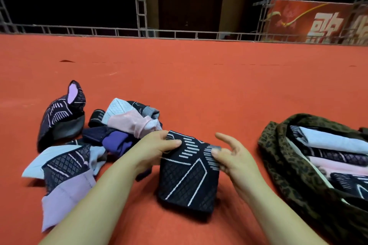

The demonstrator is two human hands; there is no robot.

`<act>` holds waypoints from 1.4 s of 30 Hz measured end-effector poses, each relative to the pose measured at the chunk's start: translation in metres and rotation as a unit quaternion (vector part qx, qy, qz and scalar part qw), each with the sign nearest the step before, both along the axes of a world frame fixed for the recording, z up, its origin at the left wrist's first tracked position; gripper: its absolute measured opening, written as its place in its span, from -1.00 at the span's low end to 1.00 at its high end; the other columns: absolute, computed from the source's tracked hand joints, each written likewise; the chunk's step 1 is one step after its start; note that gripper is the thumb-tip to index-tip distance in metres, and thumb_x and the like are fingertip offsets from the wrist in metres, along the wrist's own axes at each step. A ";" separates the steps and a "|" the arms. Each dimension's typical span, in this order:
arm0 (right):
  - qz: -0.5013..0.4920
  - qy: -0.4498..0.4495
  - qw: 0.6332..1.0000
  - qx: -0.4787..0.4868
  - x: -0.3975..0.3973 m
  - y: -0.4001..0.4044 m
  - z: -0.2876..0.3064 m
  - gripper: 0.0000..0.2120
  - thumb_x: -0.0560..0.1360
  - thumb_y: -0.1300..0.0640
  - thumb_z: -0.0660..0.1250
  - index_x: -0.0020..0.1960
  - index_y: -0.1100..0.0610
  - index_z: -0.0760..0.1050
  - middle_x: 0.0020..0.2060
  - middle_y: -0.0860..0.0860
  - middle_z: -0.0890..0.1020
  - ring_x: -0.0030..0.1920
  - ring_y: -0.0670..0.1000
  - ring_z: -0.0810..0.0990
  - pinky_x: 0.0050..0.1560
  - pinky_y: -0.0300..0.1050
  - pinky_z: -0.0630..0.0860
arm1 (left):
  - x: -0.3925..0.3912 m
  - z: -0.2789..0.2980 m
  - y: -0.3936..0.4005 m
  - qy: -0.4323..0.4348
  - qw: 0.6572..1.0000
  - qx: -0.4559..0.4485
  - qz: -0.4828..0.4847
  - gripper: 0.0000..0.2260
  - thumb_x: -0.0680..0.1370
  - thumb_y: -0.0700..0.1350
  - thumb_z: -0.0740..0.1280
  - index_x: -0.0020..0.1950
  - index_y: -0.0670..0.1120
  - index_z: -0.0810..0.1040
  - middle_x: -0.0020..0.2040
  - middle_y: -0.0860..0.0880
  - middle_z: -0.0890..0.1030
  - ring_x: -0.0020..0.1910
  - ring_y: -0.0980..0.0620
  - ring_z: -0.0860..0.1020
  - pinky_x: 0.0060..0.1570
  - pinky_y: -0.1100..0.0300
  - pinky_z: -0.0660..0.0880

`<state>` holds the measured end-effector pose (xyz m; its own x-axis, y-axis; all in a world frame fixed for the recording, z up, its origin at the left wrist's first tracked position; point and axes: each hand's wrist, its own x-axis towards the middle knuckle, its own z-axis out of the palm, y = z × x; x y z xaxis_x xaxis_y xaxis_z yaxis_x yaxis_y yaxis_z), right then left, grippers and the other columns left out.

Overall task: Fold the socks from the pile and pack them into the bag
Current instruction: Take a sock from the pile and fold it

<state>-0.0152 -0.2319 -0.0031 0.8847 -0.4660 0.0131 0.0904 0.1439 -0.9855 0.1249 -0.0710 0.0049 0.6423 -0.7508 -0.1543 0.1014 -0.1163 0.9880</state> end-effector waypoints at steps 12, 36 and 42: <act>-0.028 0.025 0.930 -0.366 0.064 -0.043 0.000 -0.66 0.38 0.30 0.45 0.11 0.04 0.61 -0.08 -0.11 0.68 -0.09 -0.17 0.63 0.13 -0.17 0.53 | 0.038 -0.009 -0.013 -0.415 0.894 0.130 0.107 -0.37 0.40 -0.19 0.41 0.42 0.12 0.30 0.26 0.11 0.47 0.20 0.20 0.41 0.20 0.40 0.27; 0.094 0.125 0.729 -0.666 0.009 -0.026 -0.035 -0.63 0.42 -0.05 0.36 0.23 -0.18 0.50 -0.15 -0.22 0.57 -0.13 -0.13 0.36 -0.07 -0.22 0.28 | 0.011 -0.082 0.014 -0.378 0.920 0.100 0.042 -0.50 0.45 -0.13 0.40 0.19 0.33 0.26 -0.01 0.24 0.55 0.00 0.30 0.50 0.05 0.46 0.34; 0.077 0.121 0.724 -0.675 0.007 -0.029 -0.037 -0.79 0.32 -0.08 0.21 -0.16 -0.06 0.56 -0.34 -0.22 0.49 -0.19 -0.10 0.41 -0.14 -0.16 0.35 | 0.017 -0.088 0.013 -0.442 0.890 0.106 0.011 -0.73 0.37 0.19 0.22 -0.06 0.12 0.59 -0.19 0.24 0.49 -0.07 0.26 0.42 -0.02 0.43 0.27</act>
<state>-0.0079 -0.2607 -0.0397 0.9772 -0.0691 0.2006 -0.0235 -0.9749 -0.2213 0.1416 -0.0585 -0.0827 0.5966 -0.7510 0.2830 -0.7015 -0.3167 0.6384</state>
